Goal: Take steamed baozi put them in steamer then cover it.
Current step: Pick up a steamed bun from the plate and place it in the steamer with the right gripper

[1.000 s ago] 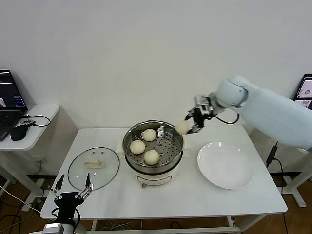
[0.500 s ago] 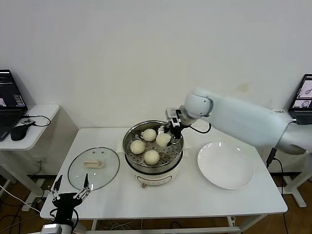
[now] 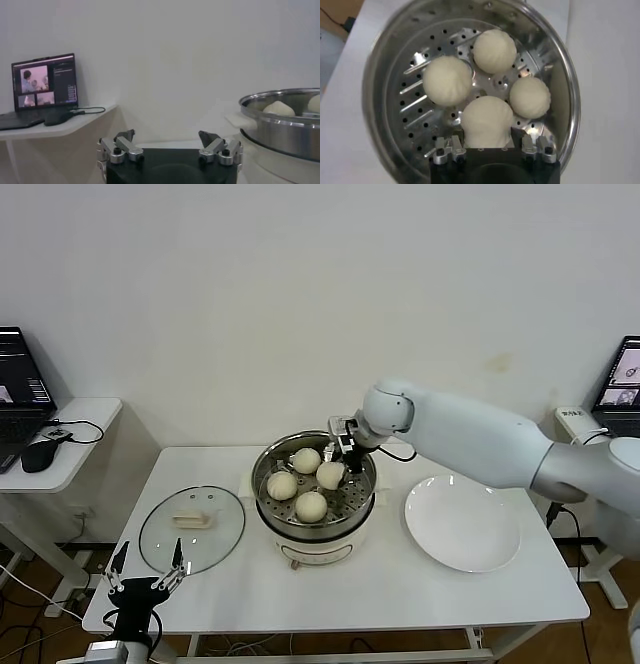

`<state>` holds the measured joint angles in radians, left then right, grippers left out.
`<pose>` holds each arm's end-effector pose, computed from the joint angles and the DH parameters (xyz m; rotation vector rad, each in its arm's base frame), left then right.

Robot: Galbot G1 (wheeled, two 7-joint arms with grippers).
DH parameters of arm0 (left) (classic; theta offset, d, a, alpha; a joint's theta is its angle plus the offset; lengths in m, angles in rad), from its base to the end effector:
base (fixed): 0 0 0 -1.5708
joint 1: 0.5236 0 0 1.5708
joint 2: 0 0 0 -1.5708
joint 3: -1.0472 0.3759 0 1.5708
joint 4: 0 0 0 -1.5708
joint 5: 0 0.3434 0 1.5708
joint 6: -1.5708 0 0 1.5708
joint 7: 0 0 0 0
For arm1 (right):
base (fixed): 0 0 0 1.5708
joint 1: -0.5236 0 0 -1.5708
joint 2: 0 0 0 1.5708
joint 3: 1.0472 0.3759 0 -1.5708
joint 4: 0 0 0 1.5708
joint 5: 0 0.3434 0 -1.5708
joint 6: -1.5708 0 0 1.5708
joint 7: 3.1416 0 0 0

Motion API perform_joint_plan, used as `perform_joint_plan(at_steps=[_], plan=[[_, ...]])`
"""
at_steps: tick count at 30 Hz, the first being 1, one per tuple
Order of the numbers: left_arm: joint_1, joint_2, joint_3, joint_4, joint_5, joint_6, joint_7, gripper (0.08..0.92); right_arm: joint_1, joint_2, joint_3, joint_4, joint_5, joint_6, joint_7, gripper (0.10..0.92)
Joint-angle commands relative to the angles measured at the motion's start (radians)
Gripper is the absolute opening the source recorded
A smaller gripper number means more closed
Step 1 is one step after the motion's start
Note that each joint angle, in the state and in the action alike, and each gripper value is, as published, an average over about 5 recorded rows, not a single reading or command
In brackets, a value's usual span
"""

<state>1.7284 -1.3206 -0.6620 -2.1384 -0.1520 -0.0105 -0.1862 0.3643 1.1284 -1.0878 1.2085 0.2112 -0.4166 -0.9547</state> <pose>0.1123 0.0861 -0.3169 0.2423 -3.0501 -0.2127 0.5776 0.0769 -0.1060 1.4485 -1.5072 1.5100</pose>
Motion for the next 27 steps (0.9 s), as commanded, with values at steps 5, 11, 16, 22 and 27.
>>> perform_joint_plan(at_steps=[5,11,16,22,27], plan=[[-0.003,0.0,0.0,0.003,0.0,0.001,0.001,0.823,-0.02,0.019,0.004,-0.038,-0.047,-0.094,0.032,0.592],[-0.004,-0.002,0.001,0.001,0.001,0.002,0.0,0.823,-0.016,0.0,0.002,0.008,-0.006,-0.183,0.044,0.586],[-0.003,-0.004,0.003,-0.003,0.001,0.002,0.0,0.823,-0.017,-0.004,0.002,0.031,0.028,-0.231,0.047,0.585],[0.0,-0.005,0.002,-0.006,0.001,0.002,0.0,0.823,-0.023,-0.005,0.004,0.037,0.031,-0.254,0.044,0.585],[-0.001,-0.005,0.002,-0.005,0.001,0.002,0.0,0.823,-0.028,-0.008,0.005,0.031,0.006,-0.248,0.046,0.586]])
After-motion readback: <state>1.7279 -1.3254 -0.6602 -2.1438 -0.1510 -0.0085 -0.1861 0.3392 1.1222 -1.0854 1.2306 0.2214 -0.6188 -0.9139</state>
